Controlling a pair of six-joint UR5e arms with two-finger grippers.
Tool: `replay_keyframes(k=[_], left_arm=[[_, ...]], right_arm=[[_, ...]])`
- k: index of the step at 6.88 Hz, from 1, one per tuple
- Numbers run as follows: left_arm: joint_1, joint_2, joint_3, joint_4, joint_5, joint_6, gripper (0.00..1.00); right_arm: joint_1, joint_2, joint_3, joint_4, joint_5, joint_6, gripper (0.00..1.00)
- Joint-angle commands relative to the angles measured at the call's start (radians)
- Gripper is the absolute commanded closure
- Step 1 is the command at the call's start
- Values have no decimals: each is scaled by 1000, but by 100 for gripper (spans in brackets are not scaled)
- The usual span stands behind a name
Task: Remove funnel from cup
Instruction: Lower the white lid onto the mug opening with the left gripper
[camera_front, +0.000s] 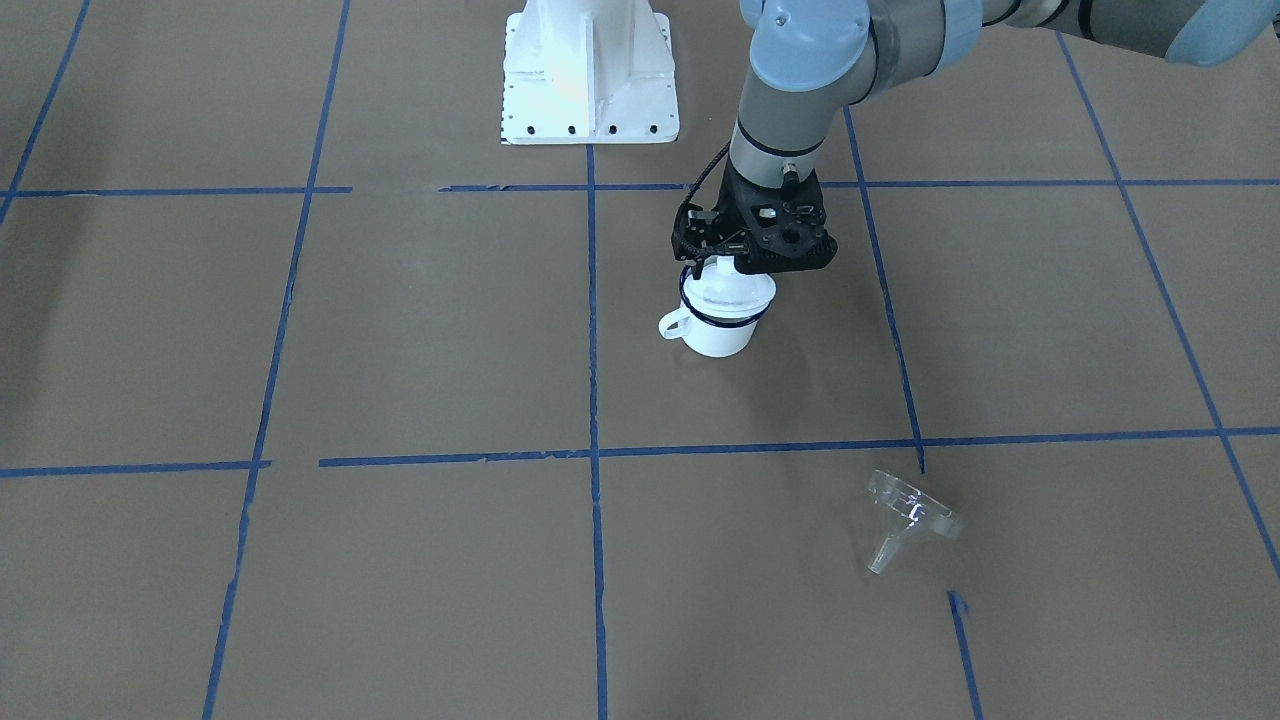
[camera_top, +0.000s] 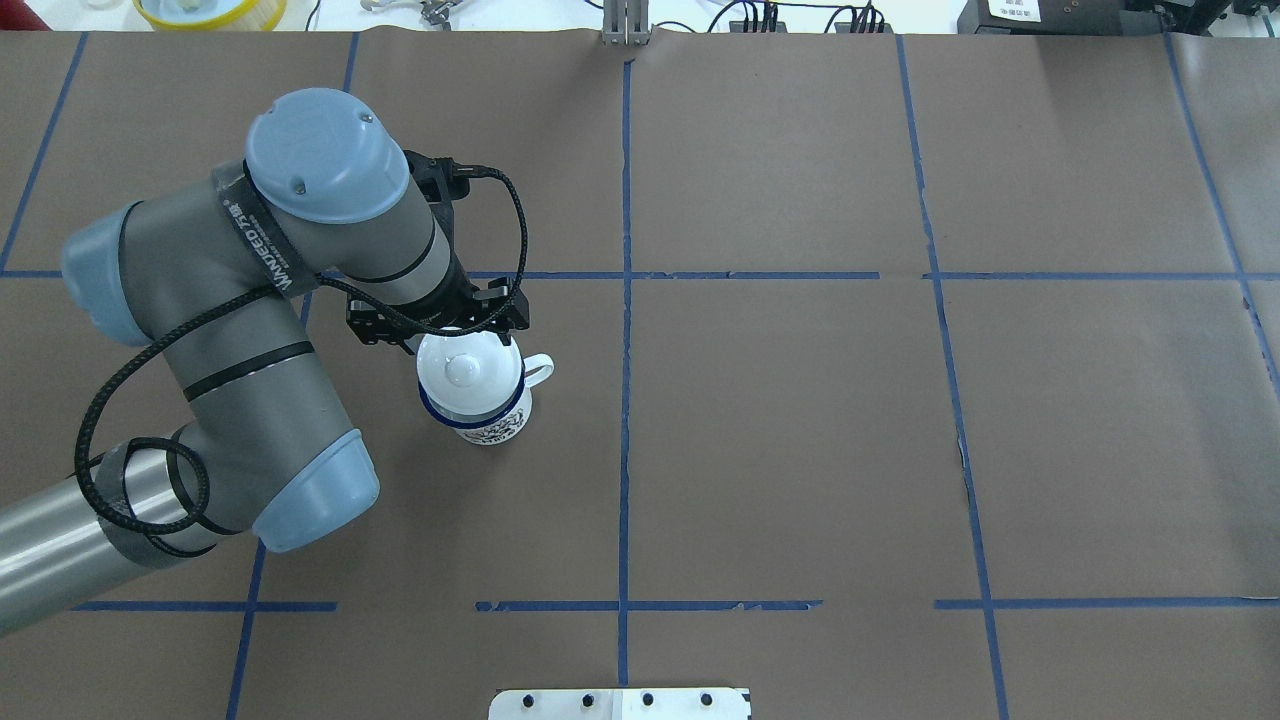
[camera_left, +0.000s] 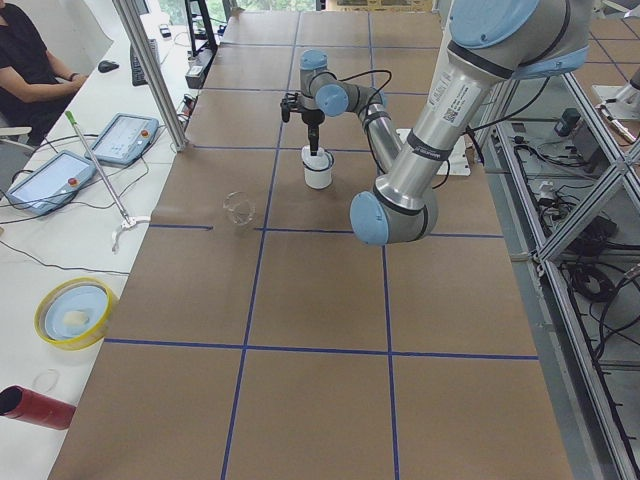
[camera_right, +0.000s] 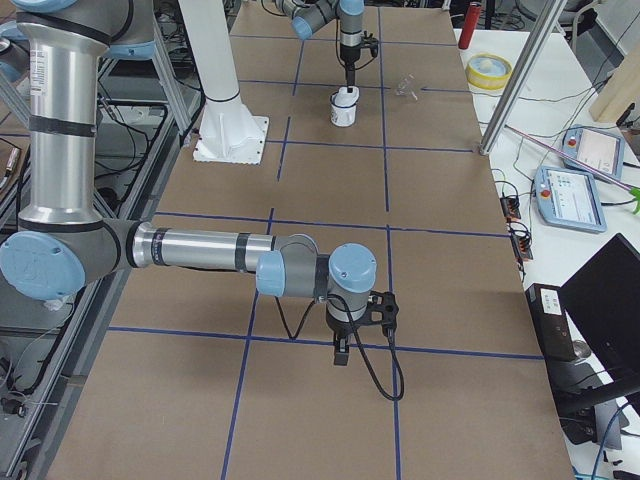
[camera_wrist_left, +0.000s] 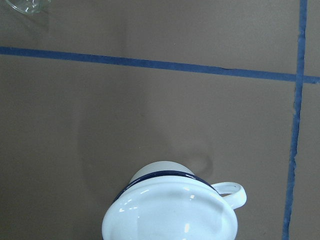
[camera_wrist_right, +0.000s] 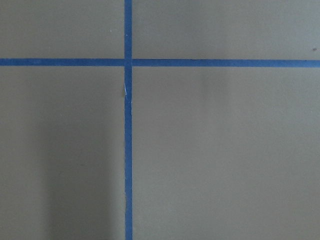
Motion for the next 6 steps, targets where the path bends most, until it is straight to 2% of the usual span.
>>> replay_keyframes(k=[1, 3, 6], left_arm=[[0, -8, 5, -4, 0, 2, 0], [5, -6, 57, -88, -2, 0, 0], [8, -11, 57, -101, -2, 0, 0]], right_arm=[[0, 0, 0, 0, 0, 0, 0], [0, 0, 0, 0, 0, 0, 0], [0, 0, 1, 0, 0, 0, 0]])
